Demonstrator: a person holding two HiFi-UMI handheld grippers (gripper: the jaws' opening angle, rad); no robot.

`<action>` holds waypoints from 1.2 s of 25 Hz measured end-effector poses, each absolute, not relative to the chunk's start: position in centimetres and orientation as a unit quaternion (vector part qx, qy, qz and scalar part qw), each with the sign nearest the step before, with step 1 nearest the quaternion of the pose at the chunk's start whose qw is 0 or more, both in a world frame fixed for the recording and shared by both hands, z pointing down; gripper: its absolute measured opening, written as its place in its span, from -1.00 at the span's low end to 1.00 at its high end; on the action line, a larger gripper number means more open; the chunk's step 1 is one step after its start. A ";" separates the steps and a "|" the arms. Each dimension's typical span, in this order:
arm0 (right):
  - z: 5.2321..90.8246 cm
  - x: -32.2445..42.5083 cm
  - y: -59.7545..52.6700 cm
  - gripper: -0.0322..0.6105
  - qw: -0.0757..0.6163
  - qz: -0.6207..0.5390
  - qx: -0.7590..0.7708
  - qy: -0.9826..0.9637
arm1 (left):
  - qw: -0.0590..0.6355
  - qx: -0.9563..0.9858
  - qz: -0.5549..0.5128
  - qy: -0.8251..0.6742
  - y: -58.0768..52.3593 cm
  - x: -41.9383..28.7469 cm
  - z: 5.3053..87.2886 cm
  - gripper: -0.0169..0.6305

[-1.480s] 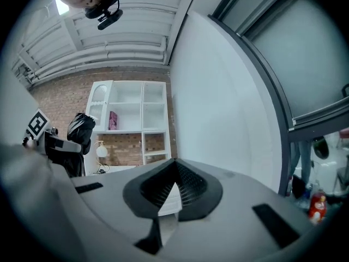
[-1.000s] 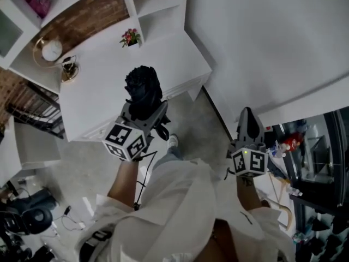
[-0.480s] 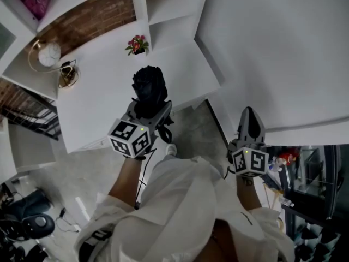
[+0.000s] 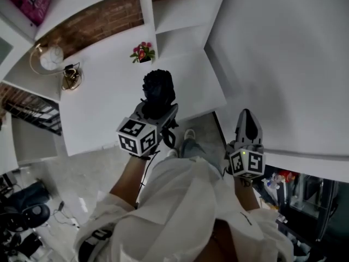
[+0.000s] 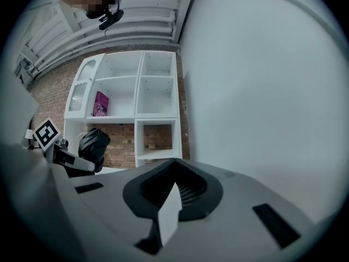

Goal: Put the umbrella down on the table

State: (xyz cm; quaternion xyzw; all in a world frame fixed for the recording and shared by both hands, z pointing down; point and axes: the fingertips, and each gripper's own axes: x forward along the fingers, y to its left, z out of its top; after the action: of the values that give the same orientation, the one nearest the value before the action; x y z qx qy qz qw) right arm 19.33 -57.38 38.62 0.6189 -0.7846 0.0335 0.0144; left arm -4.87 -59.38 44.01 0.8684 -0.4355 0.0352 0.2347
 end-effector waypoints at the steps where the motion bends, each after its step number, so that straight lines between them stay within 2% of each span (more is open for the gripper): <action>1: 38.6 19.2 -58.6 -0.84 0.015 0.036 0.613 -0.789 | 0.239 0.865 0.036 -0.440 -60.2 -4.7 44.0 -0.10; 12: 40.5 17.5 -70.0 -0.84 0.051 0.068 0.530 -0.843 | 0.298 0.822 0.083 -0.478 -69.5 -1.7 47.1 -0.10; 20: 44.4 15.4 -74.0 -0.84 0.067 0.095 0.475 -0.872 | 0.348 0.787 0.132 -0.492 -72.6 -0.4 51.2 -0.10; 30: 46.5 13.7 -76.8 -0.84 0.079 0.110 0.479 -0.867 | 0.396 0.757 0.171 -0.491 -75.7 -0.5 55.4 -0.10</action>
State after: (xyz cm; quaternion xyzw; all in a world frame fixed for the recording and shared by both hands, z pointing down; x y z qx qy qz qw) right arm 13.74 -76.77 46.53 0.4792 -0.8672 0.1102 0.0791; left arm -0.55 -75.74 55.42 0.7568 -0.4914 0.1706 0.3958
